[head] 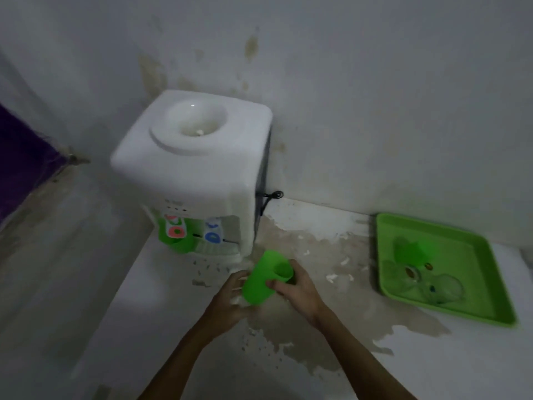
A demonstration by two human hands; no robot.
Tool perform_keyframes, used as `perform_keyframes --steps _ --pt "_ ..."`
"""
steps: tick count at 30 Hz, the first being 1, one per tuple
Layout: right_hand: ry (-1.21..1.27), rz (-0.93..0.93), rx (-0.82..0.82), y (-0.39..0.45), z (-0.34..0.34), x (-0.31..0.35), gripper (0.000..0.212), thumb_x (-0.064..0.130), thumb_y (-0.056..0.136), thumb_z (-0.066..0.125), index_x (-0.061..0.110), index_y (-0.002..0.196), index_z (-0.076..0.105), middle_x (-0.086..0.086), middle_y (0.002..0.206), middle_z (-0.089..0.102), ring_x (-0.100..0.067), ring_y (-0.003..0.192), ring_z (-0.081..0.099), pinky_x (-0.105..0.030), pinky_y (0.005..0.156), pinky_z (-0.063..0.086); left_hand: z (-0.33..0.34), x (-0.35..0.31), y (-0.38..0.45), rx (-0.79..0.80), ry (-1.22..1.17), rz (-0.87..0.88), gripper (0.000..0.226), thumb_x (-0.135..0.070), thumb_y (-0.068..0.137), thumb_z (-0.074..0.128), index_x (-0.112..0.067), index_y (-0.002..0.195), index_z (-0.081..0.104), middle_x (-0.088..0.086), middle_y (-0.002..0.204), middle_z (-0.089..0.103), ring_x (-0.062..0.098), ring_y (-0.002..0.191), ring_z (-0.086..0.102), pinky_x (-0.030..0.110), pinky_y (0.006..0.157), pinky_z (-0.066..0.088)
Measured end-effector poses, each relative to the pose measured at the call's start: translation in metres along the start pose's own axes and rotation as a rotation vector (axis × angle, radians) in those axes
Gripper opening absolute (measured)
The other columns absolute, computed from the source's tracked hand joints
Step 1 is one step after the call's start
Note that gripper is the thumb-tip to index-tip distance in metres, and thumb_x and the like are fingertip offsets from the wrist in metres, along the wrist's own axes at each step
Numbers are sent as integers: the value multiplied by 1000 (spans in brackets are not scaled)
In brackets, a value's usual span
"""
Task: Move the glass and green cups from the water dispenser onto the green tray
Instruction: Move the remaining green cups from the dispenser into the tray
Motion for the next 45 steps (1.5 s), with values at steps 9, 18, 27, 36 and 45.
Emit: perform_keyframes --steps 9,18,27,36,45 --pt "180 8 -8 -50 -100 -4 40 24 78 77 16 114 64 -7 111 72 -17 99 71 -31 81 59 103 -55 4 -21 -217 53 70 -25 53 88 -22 118 63 8 119 68 12 93 71 27 71 60" --pt "299 8 -114 -93 -225 -22 25 31 99 50 21 116 65 5 101 77 -11 85 75 -24 73 58 209 -92 23 5 -197 61 64 -31 46 89 -28 106 68 -2 105 71 12 91 71 30 69 59" --pt "441 -8 -505 -109 -366 -65 32 31 101 48 7 114 65 -22 109 70 -32 88 67 -37 74 53 337 -150 68 25 -103 128 69 -25 44 94 -26 108 68 5 109 71 21 95 70 38 75 62" --pt "549 -4 -765 -95 -446 -109 24 15 98 55 -7 105 63 -17 86 67 -26 77 60 -31 67 50 439 -199 132 105 289 294 59 -22 65 91 -32 115 63 -9 115 59 15 101 60 31 83 57" --pt "504 -5 -935 -60 -478 -130 12 8 93 58 0 87 64 -13 72 62 -23 70 57 -40 73 48 498 -204 176 237 751 384 64 -20 68 84 -27 125 58 3 123 47 22 107 56 38 94 52"
Point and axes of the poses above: each hand's wrist, its own y-axis towards the middle knuckle, its own z-axis out of the palm, x = y × z, the point moved 1 cm from there along y, towards the middle knuckle
